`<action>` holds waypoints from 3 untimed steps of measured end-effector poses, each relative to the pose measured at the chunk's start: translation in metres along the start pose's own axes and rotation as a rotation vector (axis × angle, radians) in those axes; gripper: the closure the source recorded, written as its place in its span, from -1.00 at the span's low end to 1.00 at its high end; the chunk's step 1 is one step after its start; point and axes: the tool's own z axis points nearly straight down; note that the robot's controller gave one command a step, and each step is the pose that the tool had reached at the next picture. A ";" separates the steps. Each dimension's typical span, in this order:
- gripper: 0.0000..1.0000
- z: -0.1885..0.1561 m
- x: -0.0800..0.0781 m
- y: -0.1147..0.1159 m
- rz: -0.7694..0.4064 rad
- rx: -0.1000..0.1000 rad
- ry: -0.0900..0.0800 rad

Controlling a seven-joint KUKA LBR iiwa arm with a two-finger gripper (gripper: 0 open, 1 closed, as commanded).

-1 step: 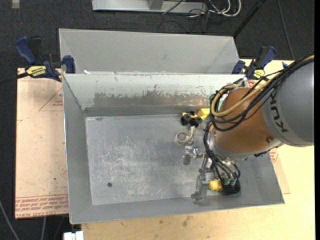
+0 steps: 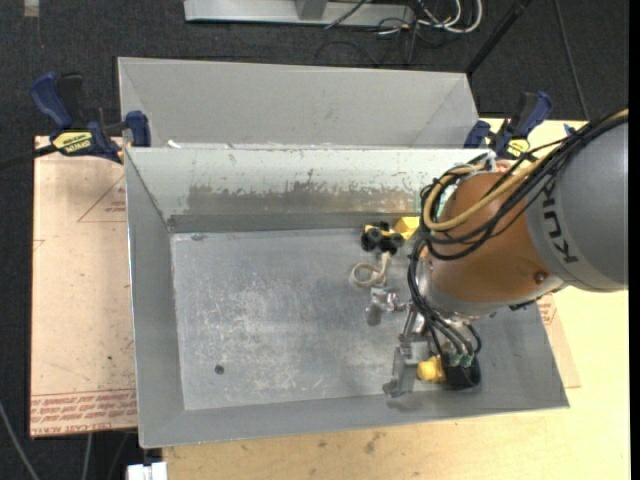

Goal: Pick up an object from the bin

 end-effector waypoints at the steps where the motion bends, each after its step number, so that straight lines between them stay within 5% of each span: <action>1: -1.00 0.022 -0.014 -0.015 0.076 -0.002 -0.006; 2: -1.00 0.041 -0.017 -0.031 0.100 0.000 0.004; 3: -1.00 0.039 -0.027 -0.052 -0.189 0.000 -0.003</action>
Offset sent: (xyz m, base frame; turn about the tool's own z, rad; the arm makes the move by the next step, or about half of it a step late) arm 0.0235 -0.0526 -0.0151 -0.4641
